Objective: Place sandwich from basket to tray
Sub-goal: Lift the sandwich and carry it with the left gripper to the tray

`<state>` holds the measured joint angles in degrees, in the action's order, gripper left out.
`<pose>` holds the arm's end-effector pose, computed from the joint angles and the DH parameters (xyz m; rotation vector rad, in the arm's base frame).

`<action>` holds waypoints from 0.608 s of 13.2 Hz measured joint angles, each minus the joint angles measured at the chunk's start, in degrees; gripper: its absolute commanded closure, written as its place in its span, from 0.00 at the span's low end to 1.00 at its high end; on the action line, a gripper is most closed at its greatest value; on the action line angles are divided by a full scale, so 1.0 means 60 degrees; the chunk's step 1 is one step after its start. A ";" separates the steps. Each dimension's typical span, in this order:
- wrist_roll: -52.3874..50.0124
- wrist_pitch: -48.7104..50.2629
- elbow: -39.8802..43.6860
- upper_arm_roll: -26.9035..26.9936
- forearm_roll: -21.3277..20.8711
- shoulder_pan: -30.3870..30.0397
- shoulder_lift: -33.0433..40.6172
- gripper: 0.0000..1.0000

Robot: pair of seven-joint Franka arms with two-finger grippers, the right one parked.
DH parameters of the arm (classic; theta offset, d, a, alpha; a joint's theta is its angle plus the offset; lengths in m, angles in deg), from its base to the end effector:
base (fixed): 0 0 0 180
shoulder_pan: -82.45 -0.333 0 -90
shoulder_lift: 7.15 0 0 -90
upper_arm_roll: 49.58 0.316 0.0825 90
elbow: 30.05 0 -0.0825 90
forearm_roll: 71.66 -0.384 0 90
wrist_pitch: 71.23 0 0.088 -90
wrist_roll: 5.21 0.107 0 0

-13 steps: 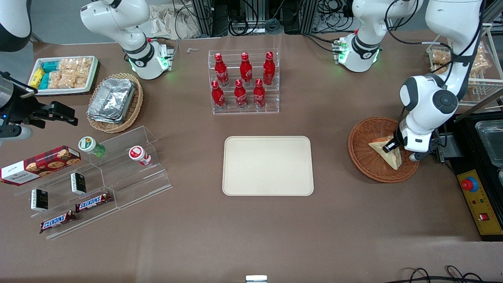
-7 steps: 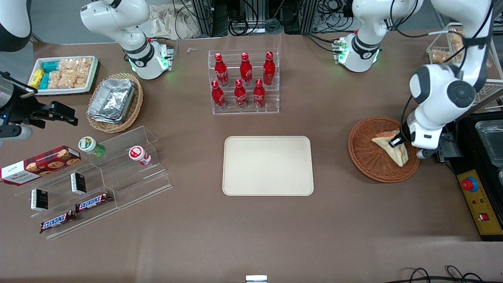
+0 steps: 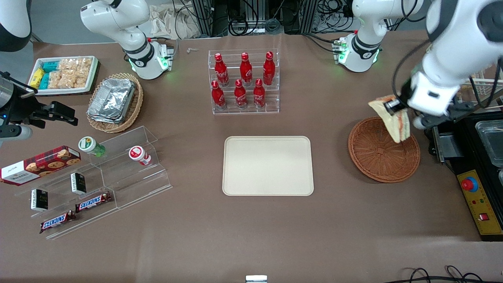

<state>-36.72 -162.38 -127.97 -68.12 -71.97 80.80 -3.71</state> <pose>0.5108 -0.1594 0.5920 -3.0681 -0.3949 0.0709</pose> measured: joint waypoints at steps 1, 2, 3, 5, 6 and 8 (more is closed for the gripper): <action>-0.0149 -0.0187 0.0096 -0.0678 0.0005 0.0005 -0.0146 1.00; -0.0535 -0.0660 0.0023 -0.1342 0.0001 0.0026 -0.0414 1.00; -0.1029 -0.1474 -0.0218 -0.1885 -0.0018 0.0057 -0.0775 1.00; -0.1507 -0.3671 -0.1032 -0.2554 -0.0077 0.0148 -0.1770 1.00; -0.1509 -0.4574 -0.1367 -0.2628 -0.0269 0.0242 -0.2342 1.00; -0.1781 -0.5866 -0.1596 -0.2634 -0.1468 0.0508 -0.3757 1.00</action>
<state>-47.41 -197.57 -137.54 -83.92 -80.78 83.85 -26.26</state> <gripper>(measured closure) 0.802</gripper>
